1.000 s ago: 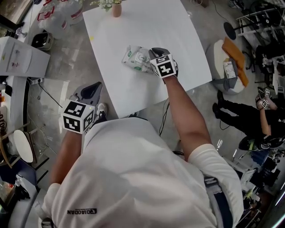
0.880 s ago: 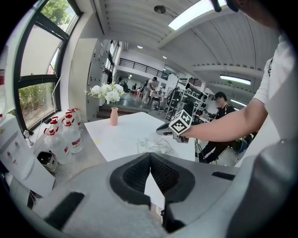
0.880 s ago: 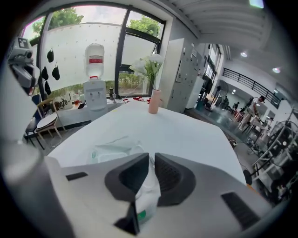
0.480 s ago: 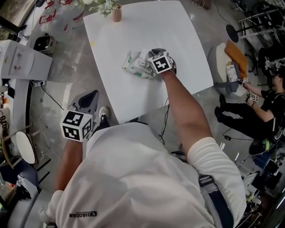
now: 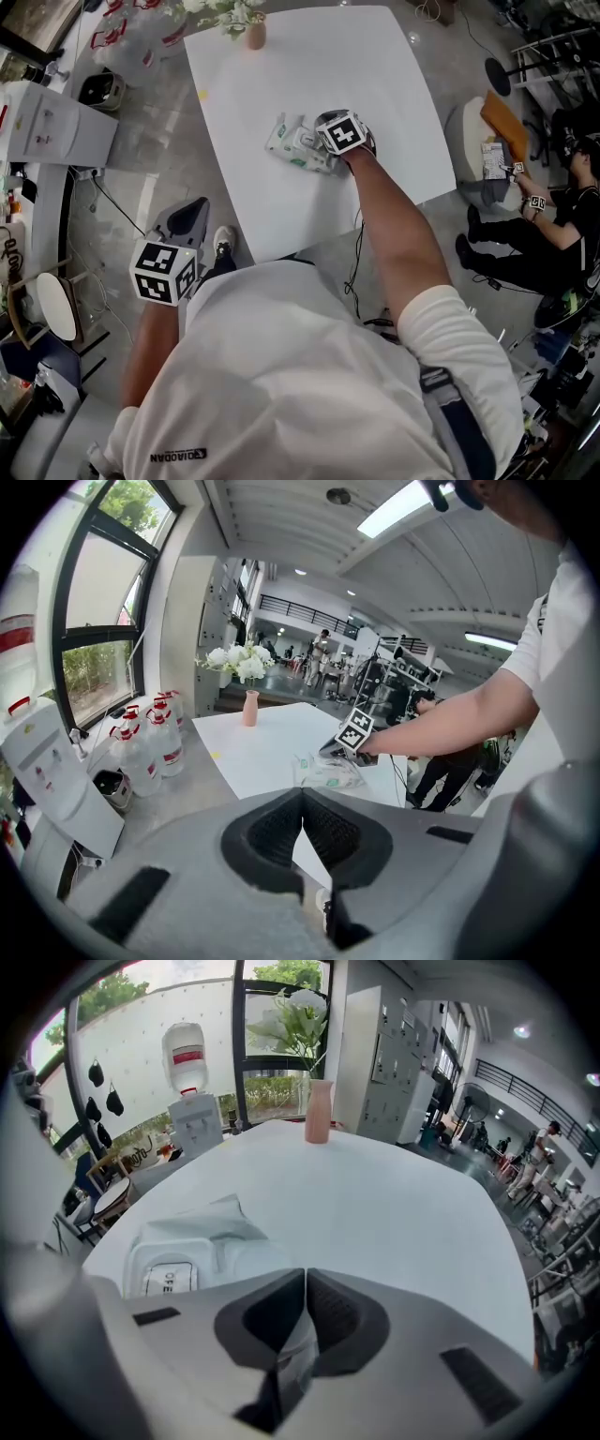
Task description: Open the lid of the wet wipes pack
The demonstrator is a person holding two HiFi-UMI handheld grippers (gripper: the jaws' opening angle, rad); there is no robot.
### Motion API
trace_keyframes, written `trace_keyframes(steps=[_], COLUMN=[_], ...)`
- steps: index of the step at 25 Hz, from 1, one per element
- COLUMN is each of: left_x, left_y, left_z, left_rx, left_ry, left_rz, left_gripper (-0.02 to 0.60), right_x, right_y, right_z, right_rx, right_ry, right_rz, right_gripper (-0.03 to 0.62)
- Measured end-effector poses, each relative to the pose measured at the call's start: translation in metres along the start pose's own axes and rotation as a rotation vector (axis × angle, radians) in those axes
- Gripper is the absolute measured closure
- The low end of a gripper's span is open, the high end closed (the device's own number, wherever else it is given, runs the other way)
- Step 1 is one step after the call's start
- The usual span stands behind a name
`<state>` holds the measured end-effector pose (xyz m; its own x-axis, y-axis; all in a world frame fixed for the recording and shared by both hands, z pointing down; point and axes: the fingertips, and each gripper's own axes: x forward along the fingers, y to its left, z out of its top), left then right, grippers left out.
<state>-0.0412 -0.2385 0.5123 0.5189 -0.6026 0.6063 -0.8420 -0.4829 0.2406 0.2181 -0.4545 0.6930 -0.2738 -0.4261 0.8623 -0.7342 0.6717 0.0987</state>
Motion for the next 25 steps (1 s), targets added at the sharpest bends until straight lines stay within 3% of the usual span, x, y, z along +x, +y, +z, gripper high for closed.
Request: trace_keyframes(steps=[6, 18, 25], left_x=[0.001, 0.009, 0.016], left_y=[0.003, -0.009, -0.03], left_z=[0.009, 0.035, 0.045], left_rx=[0.021, 0.127, 0.199], left_ry=[-0.014, -0.056, -0.066], left_rz=[-0.024, -0.147, -0.235], left_gripper=[0.572, 0.572, 0.573], right_x=[-0.01, -0.104, -0.173], right_y=[-0.003, 0.028, 0.075], right_z=[0.008, 0.031, 0.012], right_rx=[0.0, -0.009, 0.11], right_ry=[0.008, -0.183, -0.296], right_rz=[-0.041, -0.109, -0.137], right_gripper=[0.559, 0.543, 0.539])
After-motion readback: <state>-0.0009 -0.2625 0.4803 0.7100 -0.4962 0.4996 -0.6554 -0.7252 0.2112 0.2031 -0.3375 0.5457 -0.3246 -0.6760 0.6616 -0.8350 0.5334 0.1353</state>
